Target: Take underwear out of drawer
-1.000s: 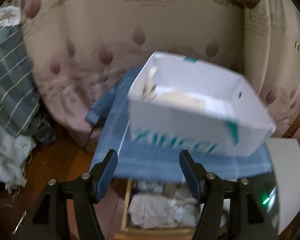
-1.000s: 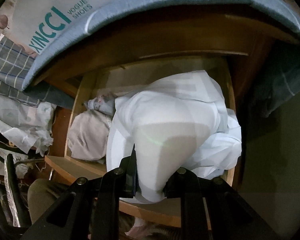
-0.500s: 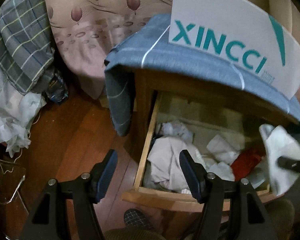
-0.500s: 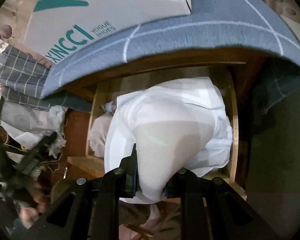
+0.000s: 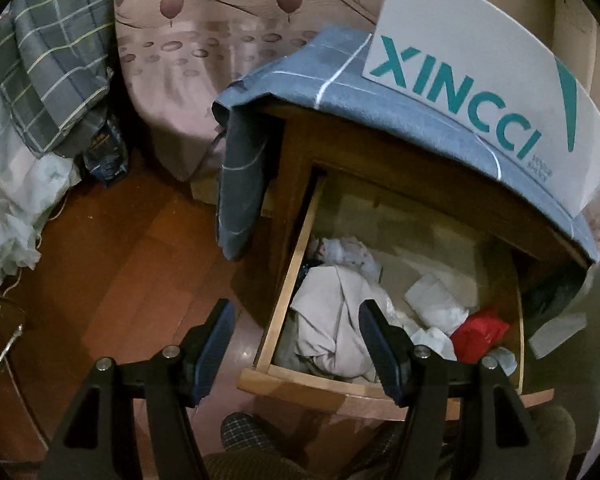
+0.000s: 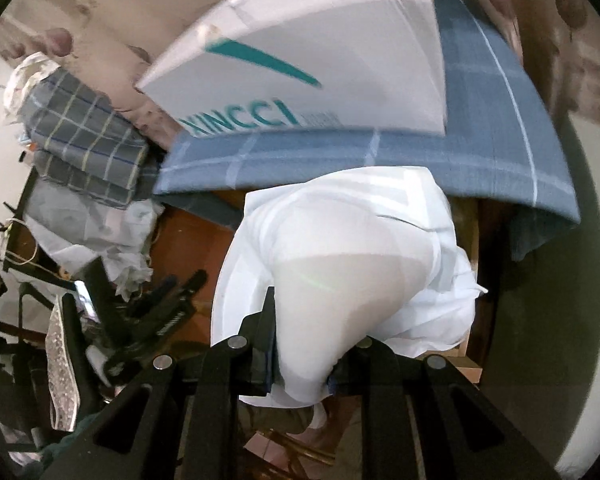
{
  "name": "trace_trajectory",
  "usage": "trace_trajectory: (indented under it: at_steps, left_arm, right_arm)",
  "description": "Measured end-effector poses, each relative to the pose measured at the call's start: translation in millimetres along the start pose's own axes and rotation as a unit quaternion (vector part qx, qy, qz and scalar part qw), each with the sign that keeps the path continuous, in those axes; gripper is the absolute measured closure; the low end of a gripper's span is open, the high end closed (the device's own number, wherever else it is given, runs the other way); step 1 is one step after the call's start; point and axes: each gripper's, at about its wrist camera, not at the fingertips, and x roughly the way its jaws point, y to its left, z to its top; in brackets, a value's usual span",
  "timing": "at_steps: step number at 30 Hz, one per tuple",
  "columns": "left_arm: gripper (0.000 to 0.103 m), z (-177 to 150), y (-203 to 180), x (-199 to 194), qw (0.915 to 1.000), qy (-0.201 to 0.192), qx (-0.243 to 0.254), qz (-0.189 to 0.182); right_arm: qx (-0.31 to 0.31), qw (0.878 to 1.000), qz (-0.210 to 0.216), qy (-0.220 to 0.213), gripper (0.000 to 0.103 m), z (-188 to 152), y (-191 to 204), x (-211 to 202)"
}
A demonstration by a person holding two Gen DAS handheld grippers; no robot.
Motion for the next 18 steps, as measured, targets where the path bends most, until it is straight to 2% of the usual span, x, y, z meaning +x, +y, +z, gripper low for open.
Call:
trace_trajectory:
  at_steps: [3,9,18]
  left_arm:
    - [0.037,1.7,2.9,5.0,0.9999,0.014,-0.009,-0.003]
    - [0.037,0.3,6.6,4.1,0.9996,0.014,-0.023,-0.009]
    - [0.037,-0.3,5.4,2.9,0.9997,0.012,-0.02,-0.005]
  right_arm:
    - [-0.014,1.0,0.006,-0.021,0.086,7.5,19.0,-23.4]
    - [-0.046,0.997,0.022,-0.055,0.086,29.6,55.8,-66.1]
    - [-0.111,0.986,0.014,-0.127,0.086,90.1,118.9,-129.0]
